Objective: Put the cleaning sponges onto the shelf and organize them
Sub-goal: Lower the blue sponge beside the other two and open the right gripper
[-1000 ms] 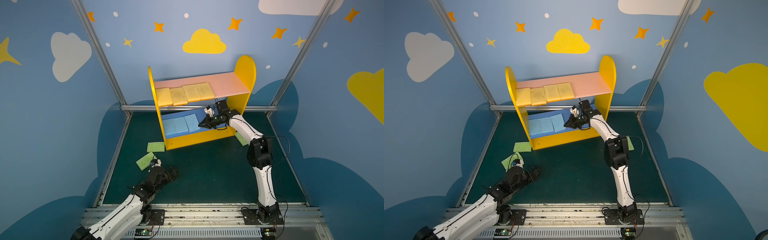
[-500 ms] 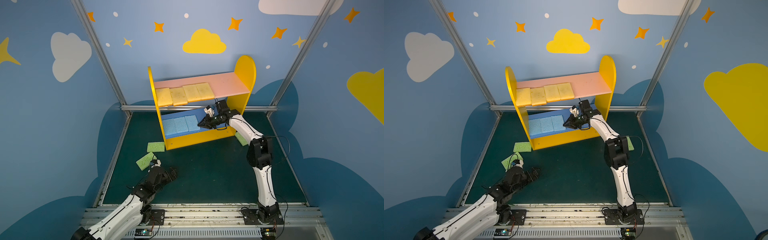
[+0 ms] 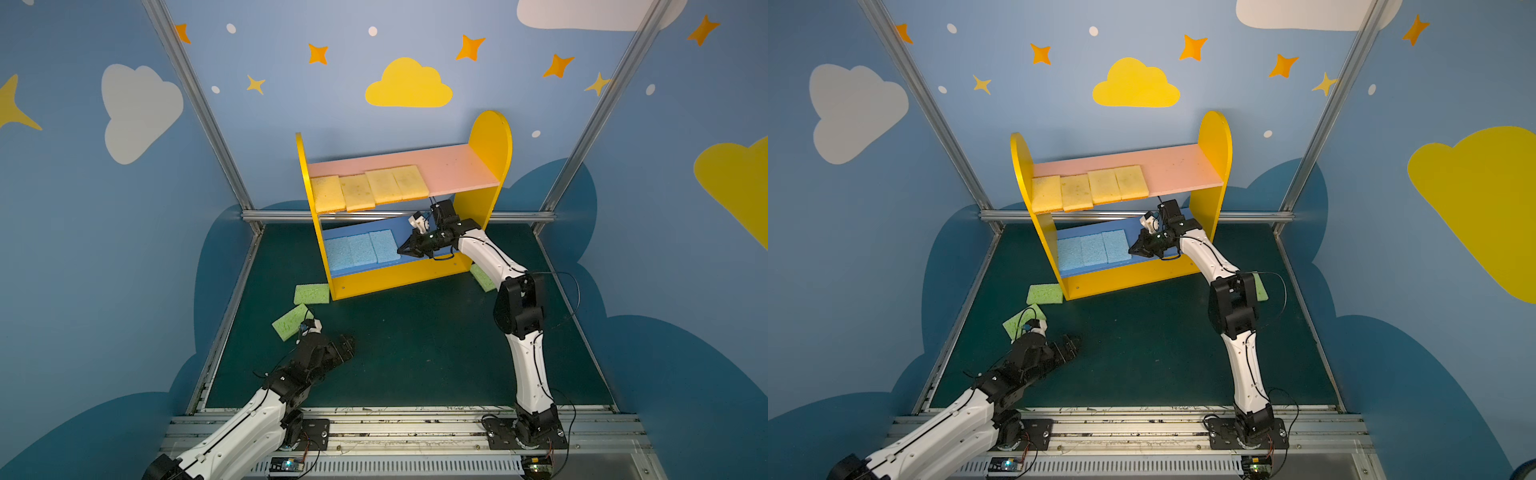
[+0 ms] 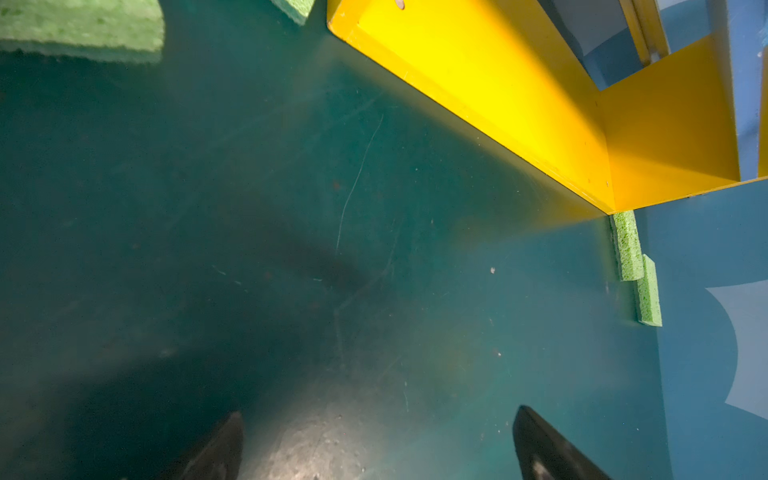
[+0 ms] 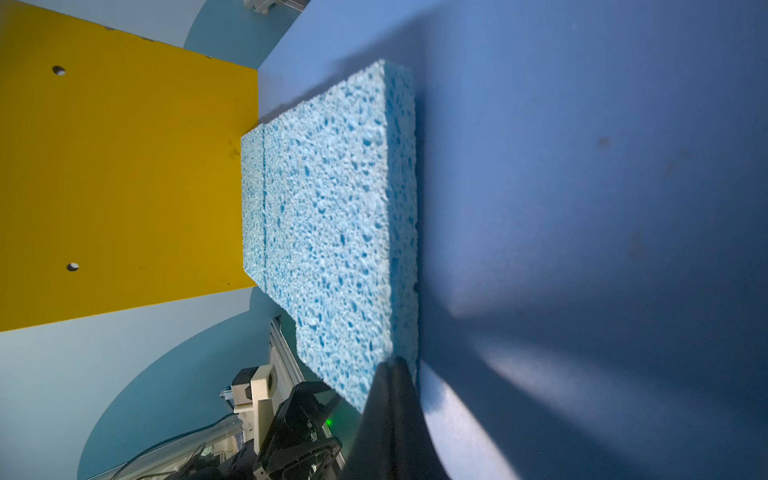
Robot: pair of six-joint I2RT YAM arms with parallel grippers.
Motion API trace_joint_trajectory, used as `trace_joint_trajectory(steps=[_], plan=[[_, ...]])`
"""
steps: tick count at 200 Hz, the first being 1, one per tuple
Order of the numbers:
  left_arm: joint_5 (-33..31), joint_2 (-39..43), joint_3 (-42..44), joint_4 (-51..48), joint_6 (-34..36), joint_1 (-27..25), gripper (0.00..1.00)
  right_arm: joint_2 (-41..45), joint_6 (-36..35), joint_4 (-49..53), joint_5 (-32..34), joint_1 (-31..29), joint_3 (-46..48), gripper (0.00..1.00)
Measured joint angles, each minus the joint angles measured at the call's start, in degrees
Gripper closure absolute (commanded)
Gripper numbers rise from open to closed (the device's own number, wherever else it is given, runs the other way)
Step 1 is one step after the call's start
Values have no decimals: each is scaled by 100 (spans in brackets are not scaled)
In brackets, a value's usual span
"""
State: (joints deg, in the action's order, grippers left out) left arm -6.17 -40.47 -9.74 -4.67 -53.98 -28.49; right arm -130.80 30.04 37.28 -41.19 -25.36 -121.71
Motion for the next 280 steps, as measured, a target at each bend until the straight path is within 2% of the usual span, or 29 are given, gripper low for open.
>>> trace_joint_trajectory(steps=[105,158,246,280], plan=[[0,120,0,-11,-2,0,1,33,173,-284,-55,114,280,100],[-2,179,0,-68,-2,0,1,33,216,-354,-87,87,280,82],[2,319,0,-245,4,63,1,33,208,-417,-138,35,278,79],[46,540,-63,-575,103,413,1,70,205,-411,-146,52,282,71]])
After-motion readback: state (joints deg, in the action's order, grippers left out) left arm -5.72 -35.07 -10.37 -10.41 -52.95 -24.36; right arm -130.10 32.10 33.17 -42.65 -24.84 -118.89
